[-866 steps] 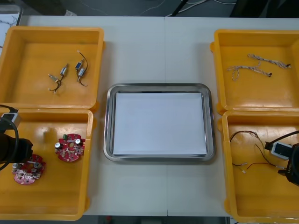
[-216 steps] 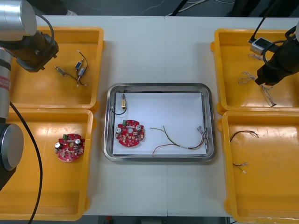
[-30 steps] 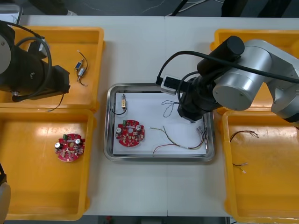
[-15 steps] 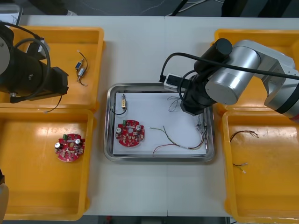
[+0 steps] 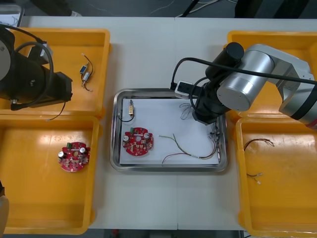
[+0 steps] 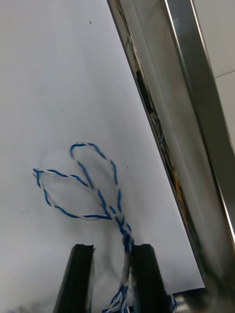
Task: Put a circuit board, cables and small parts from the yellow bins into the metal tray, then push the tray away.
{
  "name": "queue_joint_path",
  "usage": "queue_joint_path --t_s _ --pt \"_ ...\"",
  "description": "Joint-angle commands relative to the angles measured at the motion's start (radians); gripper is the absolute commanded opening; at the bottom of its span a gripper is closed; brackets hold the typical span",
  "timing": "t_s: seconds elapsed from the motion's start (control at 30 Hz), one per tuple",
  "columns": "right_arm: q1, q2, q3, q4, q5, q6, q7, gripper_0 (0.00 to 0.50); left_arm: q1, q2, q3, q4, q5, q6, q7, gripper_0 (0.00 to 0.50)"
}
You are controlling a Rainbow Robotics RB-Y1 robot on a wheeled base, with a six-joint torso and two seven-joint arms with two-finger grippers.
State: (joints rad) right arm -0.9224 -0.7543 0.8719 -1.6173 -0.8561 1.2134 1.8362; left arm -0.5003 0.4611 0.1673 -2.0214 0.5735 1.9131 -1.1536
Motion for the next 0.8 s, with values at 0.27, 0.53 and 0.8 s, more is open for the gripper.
queue_joint_path --t_s 0.27,0.53,0.8 --pt "-0.046 0.012 -0.022 -0.010 -0.017 0.029 0.008 0.500 0.020 0.036 0.017 -0.037 0.005 0.007 -0.084 0.000" --pt "-0.039 0.012 -0.148 -0.032 -0.063 0.178 0.023 0.500 0.022 0.036 0.017 -0.037 0.002 0.007 -0.083 0.000" --pt "-0.033 0.032 -0.327 -0.035 -0.073 0.345 0.048 0.500 0.017 0.037 0.005 -0.037 -0.003 0.007 -0.071 0.000"
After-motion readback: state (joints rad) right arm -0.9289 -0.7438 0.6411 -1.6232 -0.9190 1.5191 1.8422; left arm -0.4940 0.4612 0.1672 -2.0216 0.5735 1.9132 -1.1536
